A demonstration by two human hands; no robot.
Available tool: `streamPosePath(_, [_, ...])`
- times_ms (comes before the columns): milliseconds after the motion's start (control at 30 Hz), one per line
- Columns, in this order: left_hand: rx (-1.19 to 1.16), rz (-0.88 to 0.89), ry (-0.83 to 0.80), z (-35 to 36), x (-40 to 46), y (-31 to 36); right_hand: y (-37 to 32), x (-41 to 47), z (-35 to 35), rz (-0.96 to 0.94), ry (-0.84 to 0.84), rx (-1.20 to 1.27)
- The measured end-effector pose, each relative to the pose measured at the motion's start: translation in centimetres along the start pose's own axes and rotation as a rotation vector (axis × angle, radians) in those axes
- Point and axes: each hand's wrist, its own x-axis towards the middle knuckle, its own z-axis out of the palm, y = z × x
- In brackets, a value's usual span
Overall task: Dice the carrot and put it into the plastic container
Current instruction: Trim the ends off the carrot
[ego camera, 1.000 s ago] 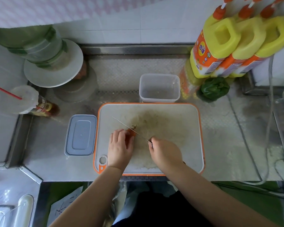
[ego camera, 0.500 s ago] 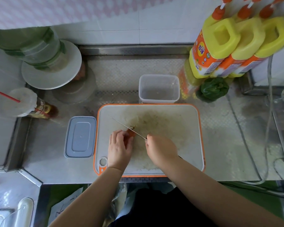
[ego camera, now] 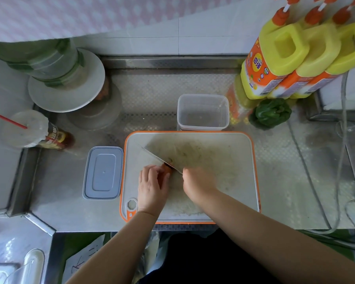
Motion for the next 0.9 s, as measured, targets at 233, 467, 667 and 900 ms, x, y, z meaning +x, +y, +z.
streamPosePath(233, [0.035,-0.11,-0.096,-0.7,0.0,0.9,0.5,0.1,0.6,0.017,0.01,0.035])
streamPosePath(467, [0.19,-0.329,-0.321,-2.6,0.7,2.2,2.6,-1.4,0.7,0.067,0.117,0.104])
streamPosePath(667, [-0.673,-1.128,0.074,-2.5,2.8,0.9,3.5,-2.4,0.8,0.115,0.173,0.132])
streamPosePath(900, [0.131,-0.354,-0.06,-4.0,0.0,1.8,4.3,-3.6,1.3,0.137,0.2,0.141])
